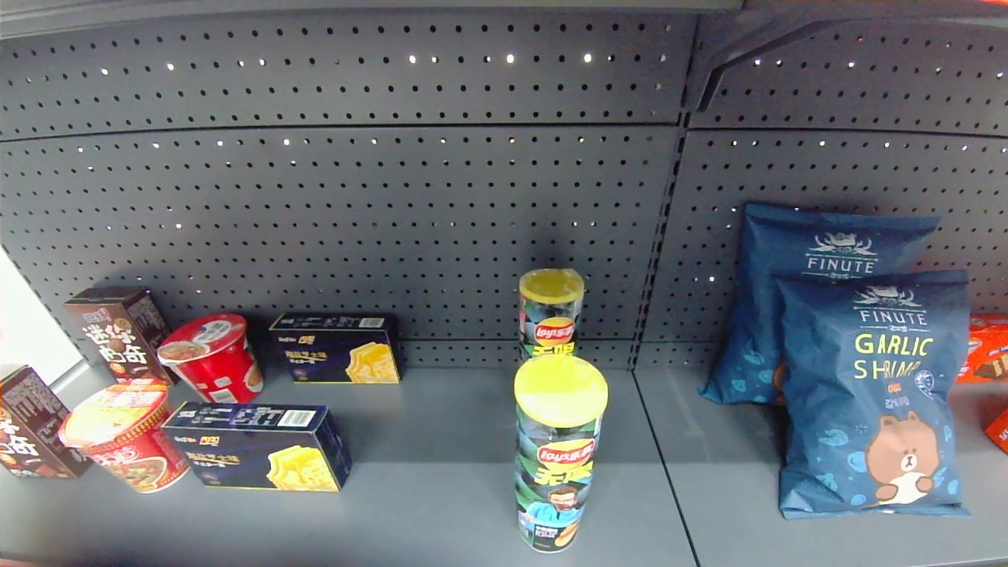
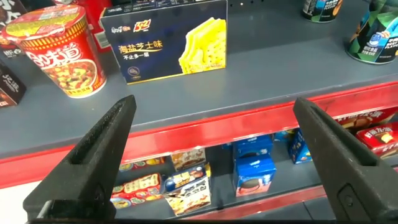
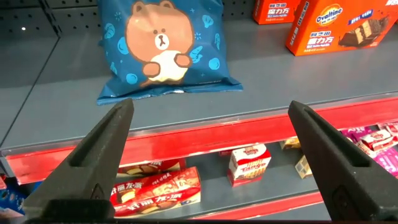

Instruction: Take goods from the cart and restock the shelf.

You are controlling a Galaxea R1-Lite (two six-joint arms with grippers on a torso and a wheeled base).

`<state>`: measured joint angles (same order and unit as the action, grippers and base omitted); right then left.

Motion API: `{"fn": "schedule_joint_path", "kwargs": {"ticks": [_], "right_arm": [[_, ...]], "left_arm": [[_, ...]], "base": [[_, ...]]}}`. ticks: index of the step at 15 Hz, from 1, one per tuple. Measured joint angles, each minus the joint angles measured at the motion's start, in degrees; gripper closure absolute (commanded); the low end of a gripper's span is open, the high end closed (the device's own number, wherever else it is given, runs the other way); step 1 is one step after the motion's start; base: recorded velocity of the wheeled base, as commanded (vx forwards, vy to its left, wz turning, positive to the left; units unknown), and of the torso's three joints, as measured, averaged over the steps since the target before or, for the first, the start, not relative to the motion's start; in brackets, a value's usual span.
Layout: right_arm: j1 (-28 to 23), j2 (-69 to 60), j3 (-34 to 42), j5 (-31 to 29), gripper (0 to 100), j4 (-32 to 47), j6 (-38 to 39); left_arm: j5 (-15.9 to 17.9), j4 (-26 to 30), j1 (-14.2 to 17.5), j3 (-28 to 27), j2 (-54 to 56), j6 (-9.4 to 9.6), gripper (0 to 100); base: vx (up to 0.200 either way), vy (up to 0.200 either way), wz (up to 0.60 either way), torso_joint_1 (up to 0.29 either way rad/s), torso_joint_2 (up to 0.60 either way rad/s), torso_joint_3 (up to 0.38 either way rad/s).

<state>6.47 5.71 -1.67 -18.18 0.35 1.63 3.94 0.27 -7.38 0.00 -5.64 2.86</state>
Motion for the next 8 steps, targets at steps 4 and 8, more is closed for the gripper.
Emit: {"fn": "schedule_joint_path", "kwargs": {"ticks": [4, 8], "right_arm": [[0.0, 0.0, 0.0, 0.0, 0, 0.0, 0.1], [0.0, 0.0, 0.0, 0.1, 0, 0.0, 0.1]], "left_arm": [[0.0, 0.0, 0.0, 0.0, 0.0, 0.00, 0], [0.1, 0.0, 0.0, 0.0, 0.0, 0.02, 0]], "base": [[0.000, 0.000, 0.00, 0.000, 0.00, 0.000], [0.000, 0.000, 0.00, 0.000, 0.00, 0.000]]}}
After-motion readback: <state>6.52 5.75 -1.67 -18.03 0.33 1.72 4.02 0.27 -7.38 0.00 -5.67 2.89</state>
